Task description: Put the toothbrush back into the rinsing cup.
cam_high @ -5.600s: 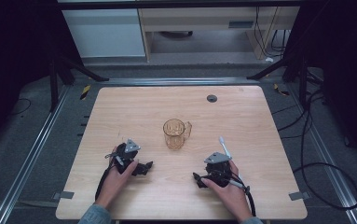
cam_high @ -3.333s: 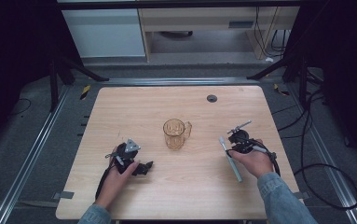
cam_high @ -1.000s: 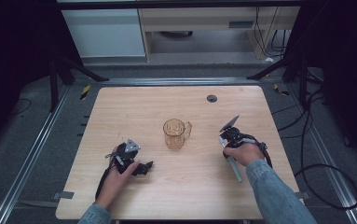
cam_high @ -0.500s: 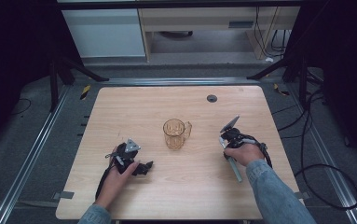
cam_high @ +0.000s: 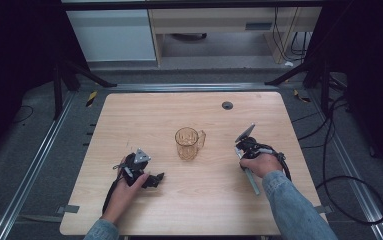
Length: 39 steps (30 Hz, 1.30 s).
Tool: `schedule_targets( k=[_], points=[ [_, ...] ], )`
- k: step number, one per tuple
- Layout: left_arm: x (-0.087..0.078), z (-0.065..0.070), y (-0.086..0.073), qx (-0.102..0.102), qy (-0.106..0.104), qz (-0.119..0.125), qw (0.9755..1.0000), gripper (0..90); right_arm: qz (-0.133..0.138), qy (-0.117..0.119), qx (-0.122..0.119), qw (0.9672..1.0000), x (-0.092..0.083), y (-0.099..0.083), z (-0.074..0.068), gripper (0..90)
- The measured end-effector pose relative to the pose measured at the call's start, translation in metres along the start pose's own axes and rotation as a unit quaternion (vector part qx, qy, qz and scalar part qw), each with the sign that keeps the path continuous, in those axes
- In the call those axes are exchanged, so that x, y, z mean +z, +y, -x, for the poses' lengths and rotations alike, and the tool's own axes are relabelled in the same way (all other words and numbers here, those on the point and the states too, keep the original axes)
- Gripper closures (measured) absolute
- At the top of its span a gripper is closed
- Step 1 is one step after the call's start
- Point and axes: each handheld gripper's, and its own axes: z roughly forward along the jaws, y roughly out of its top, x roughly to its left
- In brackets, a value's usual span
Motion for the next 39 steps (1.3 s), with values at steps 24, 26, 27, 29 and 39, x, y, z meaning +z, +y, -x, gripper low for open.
schedule_targets(
  k=[24, 26, 27, 29, 39],
  points=[
    [0.000, 0.000, 0.000, 0.000, 0.000, 0.000, 1.0000, 0.0, -0.011, 0.002, 0.005, 0.9999, 0.001, 0.006, 0.004, 77.5],
    [0.000, 0.000, 0.000, 0.000, 0.000, 0.000, 1.0000, 0.0, -0.011, 0.003, 0.002, 0.9999, 0.001, 0.006, 0.003, 78.7],
    [0.000, 0.000, 0.000, 0.000, 0.000, 0.000, 1.0000, 0.0, -0.015, 0.001, -0.003, 0.9999, 0.000, 0.006, 0.003, 78.9],
    [0.000, 0.000, 0.000, 0.000, 0.000, 0.000, 1.0000, 0.0, -0.015, 0.000, -0.008, 0.9999, 0.001, 0.007, 0.004, 79.0],
    [0.000, 0.000, 0.000, 0.000, 0.001, -0.001, 1.0000, 0.0, 0.037, 0.029, 0.009, 0.9989, -0.022, 0.001, 0.011, 79.1]
  ],
)
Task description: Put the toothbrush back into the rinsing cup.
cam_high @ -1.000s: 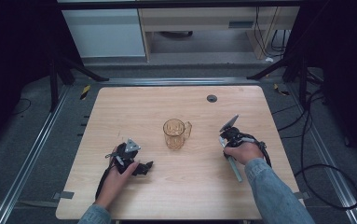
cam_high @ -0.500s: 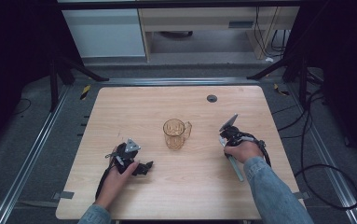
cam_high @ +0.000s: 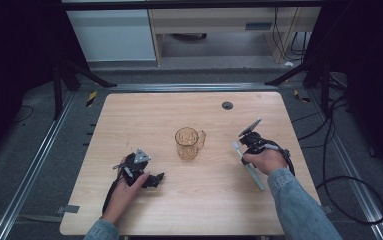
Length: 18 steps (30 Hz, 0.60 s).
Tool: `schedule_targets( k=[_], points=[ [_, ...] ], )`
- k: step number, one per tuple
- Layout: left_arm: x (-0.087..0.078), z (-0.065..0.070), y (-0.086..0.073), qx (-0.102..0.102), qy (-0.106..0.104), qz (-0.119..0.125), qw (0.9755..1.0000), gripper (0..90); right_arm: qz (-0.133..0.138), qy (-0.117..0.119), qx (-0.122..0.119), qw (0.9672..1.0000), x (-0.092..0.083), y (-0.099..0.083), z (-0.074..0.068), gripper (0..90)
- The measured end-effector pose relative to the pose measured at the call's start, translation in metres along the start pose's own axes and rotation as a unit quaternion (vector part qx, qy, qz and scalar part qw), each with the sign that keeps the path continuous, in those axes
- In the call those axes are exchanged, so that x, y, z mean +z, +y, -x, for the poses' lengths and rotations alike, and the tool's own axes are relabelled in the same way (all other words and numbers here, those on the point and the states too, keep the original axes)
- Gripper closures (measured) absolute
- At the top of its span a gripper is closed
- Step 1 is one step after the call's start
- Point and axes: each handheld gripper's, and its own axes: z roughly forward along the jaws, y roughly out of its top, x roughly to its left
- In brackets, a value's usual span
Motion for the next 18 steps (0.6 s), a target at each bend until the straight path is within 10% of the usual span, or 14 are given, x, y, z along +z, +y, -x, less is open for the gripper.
schedule_targets(
  k=[18],
  points=[
    [0.000, 0.000, 0.000, 0.000, 0.000, 0.000, 1.0000, 0.0, 0.086, 0.031, 0.009, 0.9958, -0.023, 0.002, -0.003, 79.1]
  ],
)
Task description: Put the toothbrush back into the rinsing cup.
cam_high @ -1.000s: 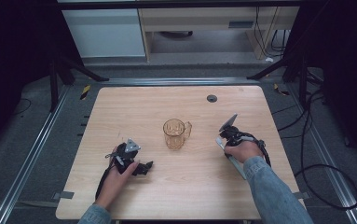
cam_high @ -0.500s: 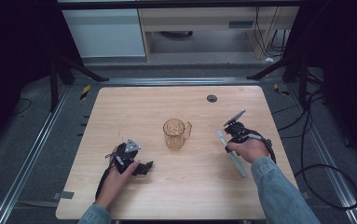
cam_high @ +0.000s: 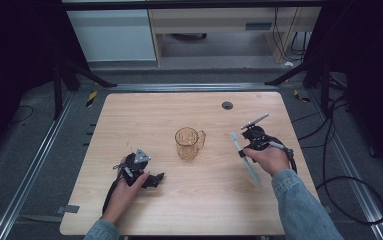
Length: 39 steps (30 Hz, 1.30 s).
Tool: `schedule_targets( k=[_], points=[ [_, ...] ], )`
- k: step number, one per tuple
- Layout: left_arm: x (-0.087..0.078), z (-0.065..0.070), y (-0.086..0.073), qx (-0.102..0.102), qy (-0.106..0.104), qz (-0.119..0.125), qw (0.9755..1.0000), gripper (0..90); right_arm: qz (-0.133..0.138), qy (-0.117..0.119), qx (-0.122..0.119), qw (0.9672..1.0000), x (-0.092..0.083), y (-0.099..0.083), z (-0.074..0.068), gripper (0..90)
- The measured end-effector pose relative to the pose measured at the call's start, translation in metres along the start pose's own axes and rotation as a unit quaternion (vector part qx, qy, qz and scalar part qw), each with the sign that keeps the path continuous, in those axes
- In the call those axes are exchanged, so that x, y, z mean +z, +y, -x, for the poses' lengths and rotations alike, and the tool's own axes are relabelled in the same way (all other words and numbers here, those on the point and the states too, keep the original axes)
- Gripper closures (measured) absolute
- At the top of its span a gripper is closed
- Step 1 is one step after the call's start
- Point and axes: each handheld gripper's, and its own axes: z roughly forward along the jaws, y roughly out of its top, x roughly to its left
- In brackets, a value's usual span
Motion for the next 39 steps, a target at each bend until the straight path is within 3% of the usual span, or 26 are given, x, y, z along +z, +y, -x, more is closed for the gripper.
schedule_targets(
  k=[5, 20, 28, 31, 39],
  points=[
    [0.000, 0.000, 0.000, 0.000, 0.000, 0.000, 1.0000, 0.0, 0.031, 0.002, -0.010, 0.9994, -0.003, 0.003, -0.004, 79.2],
    [0.000, 0.000, 0.000, 0.000, 0.000, 0.000, 1.0000, 0.0, 0.081, 0.015, -0.032, 0.9961, -0.008, 0.007, -0.015, 79.2],
    [0.000, 0.000, 0.000, 0.000, 0.000, 0.000, 1.0000, 0.0, 0.120, 0.022, -0.042, 0.9916, -0.011, 0.010, -0.022, 79.1],
    [0.000, 0.000, 0.000, 0.000, 0.000, 0.000, 1.0000, 0.0, 0.150, 0.027, -0.049, 0.9871, -0.013, 0.012, -0.026, 79.2],
    [0.000, 0.000, 0.000, 0.000, 0.000, 0.000, 1.0000, 0.0, 0.189, 0.030, -0.052, 0.9801, -0.014, 0.016, -0.031, 79.1]
  ],
)
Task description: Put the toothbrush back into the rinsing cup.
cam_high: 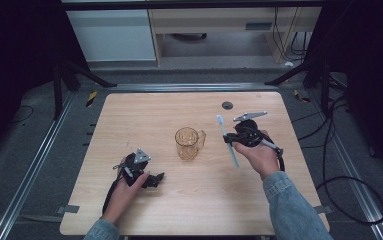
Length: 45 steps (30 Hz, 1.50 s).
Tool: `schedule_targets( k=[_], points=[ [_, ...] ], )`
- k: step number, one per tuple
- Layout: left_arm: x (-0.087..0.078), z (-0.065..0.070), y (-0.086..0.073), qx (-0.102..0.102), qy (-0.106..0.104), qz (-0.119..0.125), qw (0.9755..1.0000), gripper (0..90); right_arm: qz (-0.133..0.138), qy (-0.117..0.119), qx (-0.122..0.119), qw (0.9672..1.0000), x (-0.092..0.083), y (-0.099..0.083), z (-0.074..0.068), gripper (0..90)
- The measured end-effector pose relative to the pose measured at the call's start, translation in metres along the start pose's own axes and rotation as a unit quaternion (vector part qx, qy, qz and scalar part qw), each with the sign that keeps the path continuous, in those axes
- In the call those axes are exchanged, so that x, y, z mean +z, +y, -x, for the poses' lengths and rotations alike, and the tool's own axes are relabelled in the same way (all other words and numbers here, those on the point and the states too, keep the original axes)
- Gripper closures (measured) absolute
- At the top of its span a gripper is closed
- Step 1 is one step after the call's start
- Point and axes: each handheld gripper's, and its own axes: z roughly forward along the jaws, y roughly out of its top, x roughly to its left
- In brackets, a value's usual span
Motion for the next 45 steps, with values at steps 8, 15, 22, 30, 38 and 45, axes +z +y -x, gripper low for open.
schedule_targets(
  k=[8, 15, 22, 30, 38, 45],
  points=[
    [0.000, 0.000, 0.000, 0.000, 0.000, 0.000, 1.0000, 0.0, 0.022, 0.000, -0.002, 0.9998, -0.002, 0.004, -0.003, 79.2],
    [0.000, 0.000, 0.000, 0.000, 0.000, 0.000, 1.0000, 0.0, 0.046, 0.003, 0.000, 0.9989, -0.003, 0.010, -0.006, 79.2],
    [0.000, 0.000, 0.000, 0.000, 0.000, 0.000, 1.0000, 0.0, 0.061, 0.004, -0.003, 0.9981, -0.005, 0.014, -0.008, 79.2],
    [0.000, 0.000, 0.000, 0.000, 0.000, 0.000, 1.0000, 0.0, 0.092, 0.006, -0.005, 0.9957, -0.009, 0.020, -0.011, 79.2],
    [0.000, 0.000, 0.000, 0.000, 0.000, 0.000, 1.0000, 0.0, 0.114, 0.008, -0.010, 0.9934, -0.009, 0.024, -0.013, 79.1],
    [0.000, 0.000, 0.000, 0.000, 0.000, 0.000, 1.0000, 0.0, 0.133, 0.008, -0.008, 0.9910, -0.009, 0.025, -0.015, 79.1]
  ],
)
